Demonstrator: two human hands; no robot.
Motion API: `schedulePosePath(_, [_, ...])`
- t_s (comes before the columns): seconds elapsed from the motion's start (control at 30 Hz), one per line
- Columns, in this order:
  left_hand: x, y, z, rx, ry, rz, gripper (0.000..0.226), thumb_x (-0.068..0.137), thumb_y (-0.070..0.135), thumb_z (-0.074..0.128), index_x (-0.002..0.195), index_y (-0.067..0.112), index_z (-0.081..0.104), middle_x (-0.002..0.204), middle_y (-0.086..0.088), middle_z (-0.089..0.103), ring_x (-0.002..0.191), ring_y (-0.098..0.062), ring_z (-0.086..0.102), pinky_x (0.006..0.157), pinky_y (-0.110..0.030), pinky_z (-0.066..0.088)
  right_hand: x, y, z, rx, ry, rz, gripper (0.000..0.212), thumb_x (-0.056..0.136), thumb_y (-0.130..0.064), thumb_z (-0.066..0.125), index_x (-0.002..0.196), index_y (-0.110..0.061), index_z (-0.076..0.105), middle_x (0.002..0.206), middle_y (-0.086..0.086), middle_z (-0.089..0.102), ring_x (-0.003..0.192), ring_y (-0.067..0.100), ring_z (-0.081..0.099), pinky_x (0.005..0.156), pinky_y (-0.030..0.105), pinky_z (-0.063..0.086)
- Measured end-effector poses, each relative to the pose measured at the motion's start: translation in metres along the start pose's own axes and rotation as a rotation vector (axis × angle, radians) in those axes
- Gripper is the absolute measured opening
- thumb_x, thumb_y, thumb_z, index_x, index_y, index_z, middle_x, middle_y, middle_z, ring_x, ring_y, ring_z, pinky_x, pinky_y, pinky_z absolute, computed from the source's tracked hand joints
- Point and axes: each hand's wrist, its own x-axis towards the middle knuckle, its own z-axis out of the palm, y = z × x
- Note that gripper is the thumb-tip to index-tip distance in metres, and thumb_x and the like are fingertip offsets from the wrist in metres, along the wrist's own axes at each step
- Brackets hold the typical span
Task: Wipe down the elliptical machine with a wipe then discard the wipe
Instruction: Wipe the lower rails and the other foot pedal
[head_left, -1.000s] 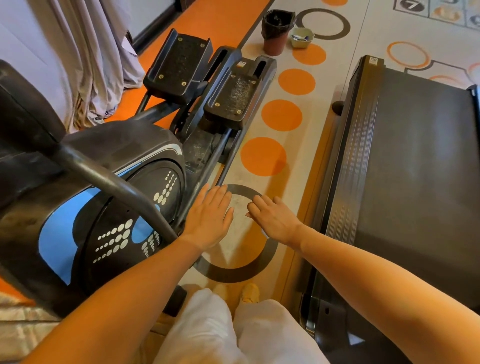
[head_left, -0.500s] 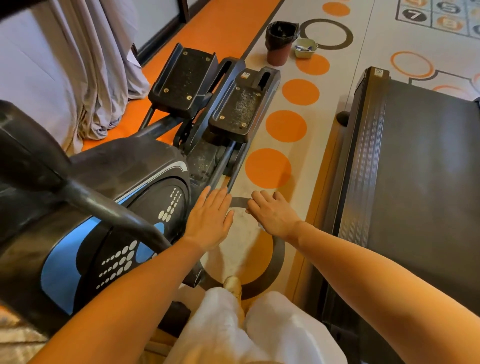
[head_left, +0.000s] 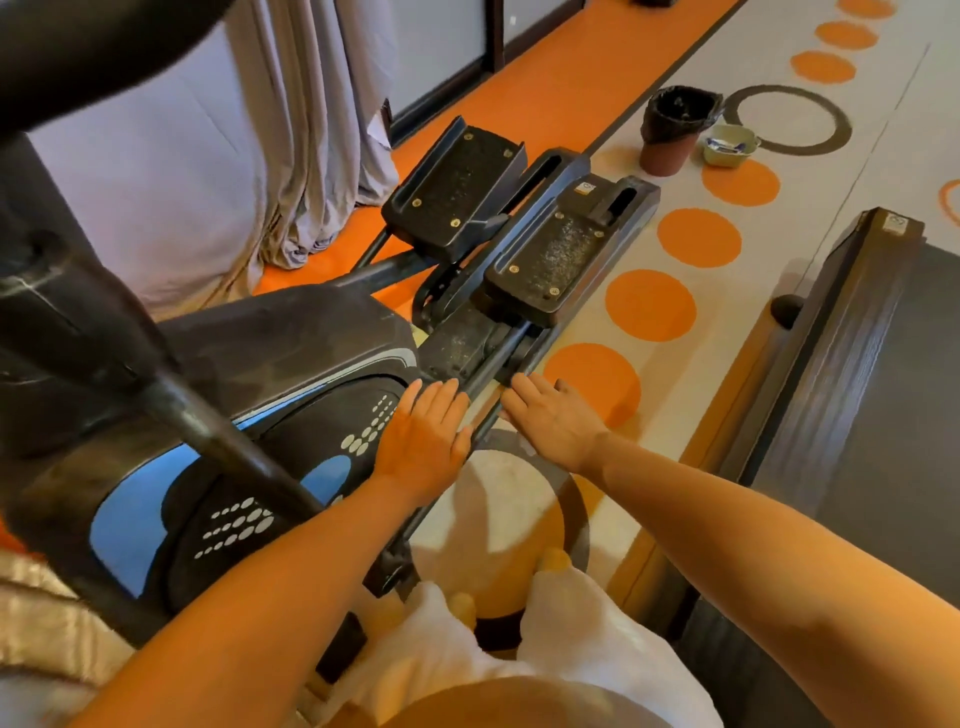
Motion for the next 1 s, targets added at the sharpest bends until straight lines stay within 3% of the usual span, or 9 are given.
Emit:
schedulePosePath(0.17, [0.020, 0.021, 0.003, -0.004, -0.078, -0.133, 0.049, 0.098, 0.036, 0.037, 0.125, 0.004, 0.063, 0.128, -0.016, 0.063, 0.120, -0.033, 0.060, 0.107, -0.052, 0.042, 0.020, 0.036, -0.003, 0.031, -0.001, -0.083, 0.008, 0.094, -0.021, 0.059, 0.095, -0.013, 0.060, 0.095, 0.008, 0.055, 0.074, 0.025, 0.051, 0.051, 0.036, 0.039])
schedulePosePath(0.27, [0.026, 0.020, 0.007, -0.044, -0.106, -0.163, 0.047, 0.099, 0.036, 0.036, 0.123, 0.005, 0.062, 0.128, -0.015, 0.063, 0.119, -0.033, 0.060, 0.109, -0.050, 0.040, 0.035, 0.045, -0.011, 0.021, 0.023, -0.137, 0.029, 0.094, -0.024, 0.035, 0.086, -0.012, 0.061, 0.087, 0.008, 0.056, 0.066, 0.024, 0.050, 0.049, 0.032, 0.027])
schedulePosePath(0.37, [0.030, 0.012, 0.005, -0.035, -0.111, -0.201, 0.049, 0.097, 0.036, 0.036, 0.119, 0.003, 0.066, 0.122, -0.017, 0.066, 0.113, -0.035, 0.064, 0.104, -0.054, 0.045, 0.050, 0.044, -0.016, 0.047, -0.002, -0.175, 0.035, 0.089, -0.020, 0.029, 0.083, -0.010, 0.062, 0.083, 0.010, 0.057, 0.063, 0.025, 0.050, 0.049, 0.030, 0.025])
schedulePosePath(0.47, [0.033, -0.006, 0.001, -0.006, -0.095, -0.227, 0.052, 0.096, 0.037, 0.036, 0.116, 0.002, 0.068, 0.120, -0.017, 0.068, 0.111, -0.035, 0.065, 0.101, -0.055, 0.047, 0.068, 0.043, -0.009, 0.018, -0.054, -0.203, 0.004, 0.091, -0.013, 0.057, 0.092, -0.010, 0.056, 0.090, 0.011, 0.055, 0.069, 0.027, 0.050, 0.051, 0.034, 0.030])
schedulePosePath(0.53, [0.034, -0.019, -0.002, 0.022, -0.101, -0.258, 0.053, 0.095, 0.037, 0.035, 0.115, 0.003, 0.069, 0.119, -0.017, 0.069, 0.110, -0.034, 0.066, 0.100, -0.054, 0.049, 0.081, 0.039, -0.004, 0.042, -0.045, -0.234, 0.026, 0.081, -0.012, 0.074, 0.094, -0.011, 0.051, 0.093, 0.010, 0.051, 0.070, 0.027, 0.048, 0.051, 0.035, 0.032])
schedulePosePath(0.67, [0.030, -0.034, -0.006, 0.064, -0.112, -0.344, 0.055, 0.095, 0.039, 0.034, 0.115, 0.003, 0.070, 0.117, -0.016, 0.070, 0.109, -0.033, 0.067, 0.099, -0.053, 0.048, 0.103, 0.024, -0.011, 0.069, -0.059, -0.312, 0.013, 0.081, -0.012, 0.071, 0.090, -0.010, 0.062, 0.091, 0.011, 0.058, 0.070, 0.028, 0.054, 0.051, 0.033, 0.037])
schedulePosePath(0.8, [0.029, -0.036, -0.011, 0.089, -0.137, -0.449, 0.057, 0.097, 0.041, 0.030, 0.114, 0.006, 0.071, 0.118, -0.013, 0.070, 0.110, -0.030, 0.067, 0.102, -0.051, 0.043, 0.120, 0.014, -0.012, 0.090, -0.174, -0.411, 0.025, 0.078, -0.008, 0.075, 0.100, -0.006, 0.062, 0.104, 0.016, 0.057, 0.084, 0.032, 0.057, 0.062, 0.040, 0.044])
schedulePosePath(0.93, [0.031, -0.028, -0.015, 0.104, -0.145, -0.595, 0.044, 0.091, 0.034, 0.051, 0.119, 0.006, 0.069, 0.125, -0.013, 0.067, 0.117, -0.029, 0.063, 0.109, -0.046, 0.030, 0.136, 0.022, -0.011, 0.037, -0.154, -0.590, 0.051, 0.051, -0.010, 0.089, 0.088, -0.015, 0.054, 0.082, 0.006, 0.057, 0.070, 0.022, 0.044, 0.050, 0.027, 0.032])
schedulePosePath(1.0, [0.033, -0.019, -0.015, 0.091, -0.157, -0.696, 0.044, 0.094, 0.034, 0.051, 0.125, 0.006, 0.066, 0.132, -0.013, 0.063, 0.124, -0.029, 0.059, 0.113, -0.045, 0.024, 0.140, 0.028, -0.011, -0.038, -0.250, -0.661, 0.052, 0.045, -0.018, 0.093, 0.087, -0.018, 0.062, 0.082, 0.002, 0.060, 0.071, 0.020, 0.052, 0.049, 0.027, 0.037])
